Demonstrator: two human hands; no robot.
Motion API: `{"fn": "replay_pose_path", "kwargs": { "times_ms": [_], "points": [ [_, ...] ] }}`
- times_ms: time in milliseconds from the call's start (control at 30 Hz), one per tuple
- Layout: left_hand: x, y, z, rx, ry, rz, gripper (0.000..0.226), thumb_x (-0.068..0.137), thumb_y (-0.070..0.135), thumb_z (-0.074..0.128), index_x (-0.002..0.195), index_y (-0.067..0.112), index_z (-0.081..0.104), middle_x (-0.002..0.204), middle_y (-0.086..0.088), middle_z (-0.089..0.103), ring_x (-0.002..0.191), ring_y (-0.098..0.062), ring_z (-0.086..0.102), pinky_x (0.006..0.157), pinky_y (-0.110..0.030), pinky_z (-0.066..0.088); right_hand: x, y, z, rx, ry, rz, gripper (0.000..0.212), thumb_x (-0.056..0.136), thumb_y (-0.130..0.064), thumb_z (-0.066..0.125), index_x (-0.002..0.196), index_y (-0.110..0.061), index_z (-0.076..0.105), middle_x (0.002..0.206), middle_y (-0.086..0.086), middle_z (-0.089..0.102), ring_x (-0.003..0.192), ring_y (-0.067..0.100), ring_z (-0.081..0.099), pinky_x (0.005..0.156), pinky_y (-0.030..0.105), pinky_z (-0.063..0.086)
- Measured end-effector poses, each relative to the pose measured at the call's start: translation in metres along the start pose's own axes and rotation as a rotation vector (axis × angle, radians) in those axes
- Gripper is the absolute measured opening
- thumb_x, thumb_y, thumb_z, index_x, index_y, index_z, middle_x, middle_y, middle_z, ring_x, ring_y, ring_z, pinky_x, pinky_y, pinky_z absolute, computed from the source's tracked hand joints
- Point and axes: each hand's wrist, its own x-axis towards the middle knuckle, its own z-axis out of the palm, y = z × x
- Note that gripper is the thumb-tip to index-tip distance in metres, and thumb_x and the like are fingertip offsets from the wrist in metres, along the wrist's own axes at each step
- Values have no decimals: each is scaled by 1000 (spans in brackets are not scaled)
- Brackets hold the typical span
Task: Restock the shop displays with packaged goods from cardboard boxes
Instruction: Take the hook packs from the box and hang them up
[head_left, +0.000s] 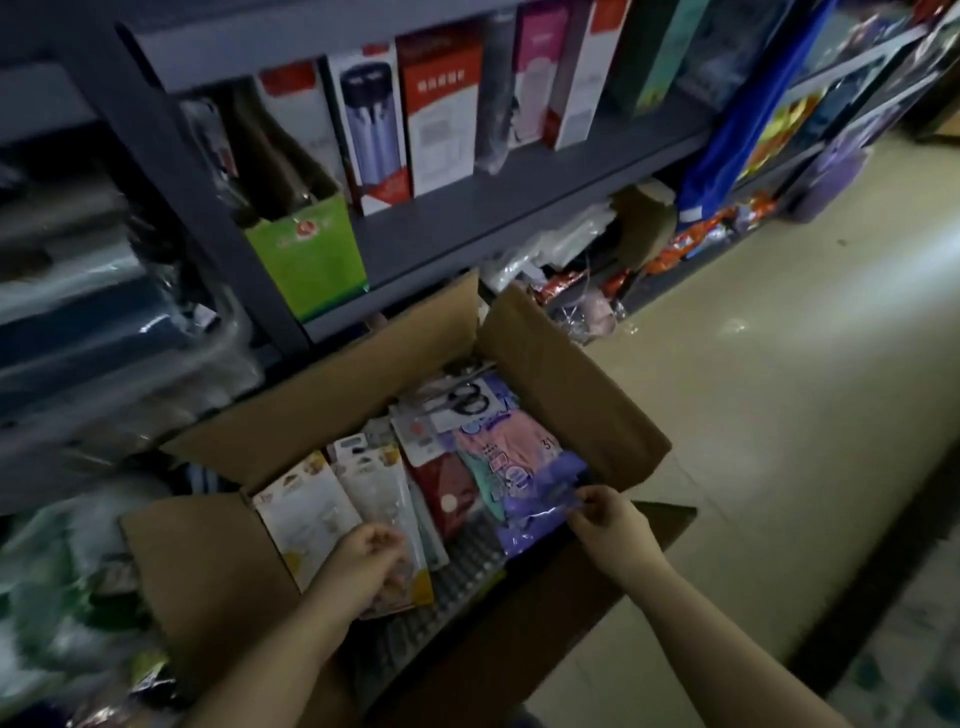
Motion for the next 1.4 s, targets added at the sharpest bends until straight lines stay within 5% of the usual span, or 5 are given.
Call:
{"fn": "replay_pose_path", "kwargs": {
  "times_ms": [367,500,733,1233,1400],
  "points": [
    [85,33,9,-170,39,-108,28,100,8,39,74,13,48,71,-6,47,53,-18,49,51,-25,37,64,-15,30,95,-201,99,40,93,-27,60,128,-10,52,119,8,61,99,19,57,86,32,48],
    [115,55,5,99,208,112,10,93,10,57,100,8,51,97,-9,52,86,-24,53,81,-38,46,85,-26,48,165,-179,99,30,93,-25,59,116,-6,57,112,15,65,107,31,60,96,40,46],
    [187,69,-9,823,128,523,83,80,18,72,148,16,25,154,-4,16,138,-27,22,112,-36,28,107,-25,74,255,-166,127,23,92,-24,60,113,-17,58,107,6,67,103,27,61,95,40,48],
    [198,95,-9,1124,411,856,42,73,3,74,114,5,66,102,-15,68,84,-35,64,62,-37,51,108,-35,73,547,-106,104,13,96,-8,53,89,-18,60,81,4,67,70,18,61,66,28,50],
    [155,80,-43,1057,450,1149,38,66,-2,69,103,4,71,96,-12,72,74,-29,69,51,-31,56,106,-45,48,676,-122,154,26,100,-26,47,105,-6,62,89,12,72,84,27,69,84,43,56]
  ]
}}
